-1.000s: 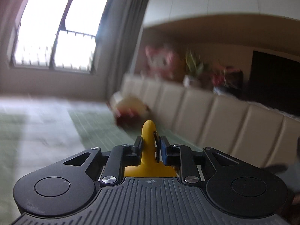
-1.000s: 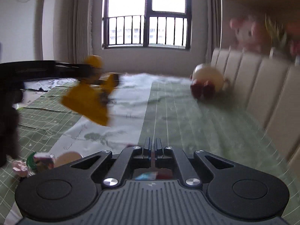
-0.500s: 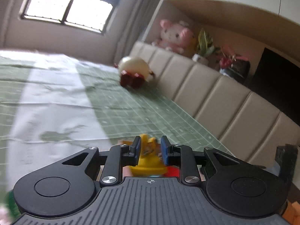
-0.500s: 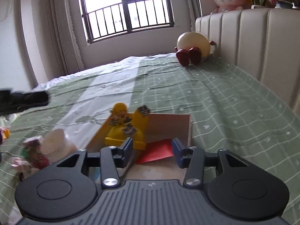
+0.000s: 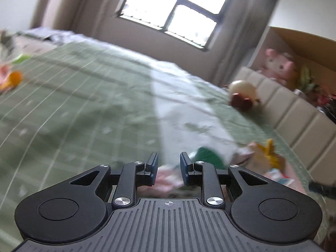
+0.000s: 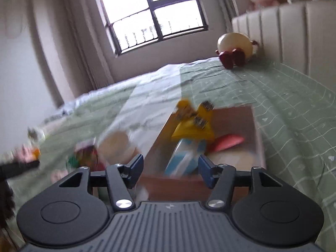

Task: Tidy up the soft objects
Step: 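Lower the left gripper onto the second pink lace scrunchie and grasp it, then grasp the black hair tie with the right gripper while the left holds the scrunchie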

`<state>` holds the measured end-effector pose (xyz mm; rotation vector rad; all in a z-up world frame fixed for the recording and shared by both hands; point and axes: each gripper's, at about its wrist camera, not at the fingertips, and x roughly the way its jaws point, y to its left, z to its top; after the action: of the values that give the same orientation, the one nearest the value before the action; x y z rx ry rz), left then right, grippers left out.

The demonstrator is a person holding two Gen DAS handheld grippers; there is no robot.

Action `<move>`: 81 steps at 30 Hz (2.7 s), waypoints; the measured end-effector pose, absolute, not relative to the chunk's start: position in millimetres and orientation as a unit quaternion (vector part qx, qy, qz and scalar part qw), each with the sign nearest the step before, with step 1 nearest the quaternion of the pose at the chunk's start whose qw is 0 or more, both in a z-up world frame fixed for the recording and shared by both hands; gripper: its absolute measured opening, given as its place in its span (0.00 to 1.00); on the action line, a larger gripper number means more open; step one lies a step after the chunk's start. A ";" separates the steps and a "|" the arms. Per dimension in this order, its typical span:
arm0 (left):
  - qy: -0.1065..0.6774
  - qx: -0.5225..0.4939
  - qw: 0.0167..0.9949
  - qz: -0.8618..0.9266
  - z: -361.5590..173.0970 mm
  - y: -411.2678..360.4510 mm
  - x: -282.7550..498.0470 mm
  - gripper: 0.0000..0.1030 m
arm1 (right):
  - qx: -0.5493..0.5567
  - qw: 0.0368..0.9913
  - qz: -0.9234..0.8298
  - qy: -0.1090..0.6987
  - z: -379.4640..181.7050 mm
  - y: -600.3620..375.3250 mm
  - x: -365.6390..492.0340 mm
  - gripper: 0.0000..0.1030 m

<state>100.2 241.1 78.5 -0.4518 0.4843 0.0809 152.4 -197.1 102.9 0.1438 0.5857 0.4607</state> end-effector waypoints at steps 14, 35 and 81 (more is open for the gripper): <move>0.246 -0.245 0.937 0.025 46.3 271.8 86.8 0.24 | -0.087 0.916 0.267 0.286 47.5 -77.5 98.7 0.58; 0.385 -0.108 0.916 -0.031 22.5 236.6 178.7 0.25 | -0.106 0.905 0.286 0.297 23.6 -68.1 94.9 0.78; 0.300 -0.097 0.949 -0.019 33.5 256.7 110.5 0.16 | -0.140 0.900 0.329 0.248 51.7 -32.1 81.3 0.70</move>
<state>110.5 256.7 33.5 -0.1971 0.6106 -0.0387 81.3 -32.1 51.7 -0.2892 0.5130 0.6804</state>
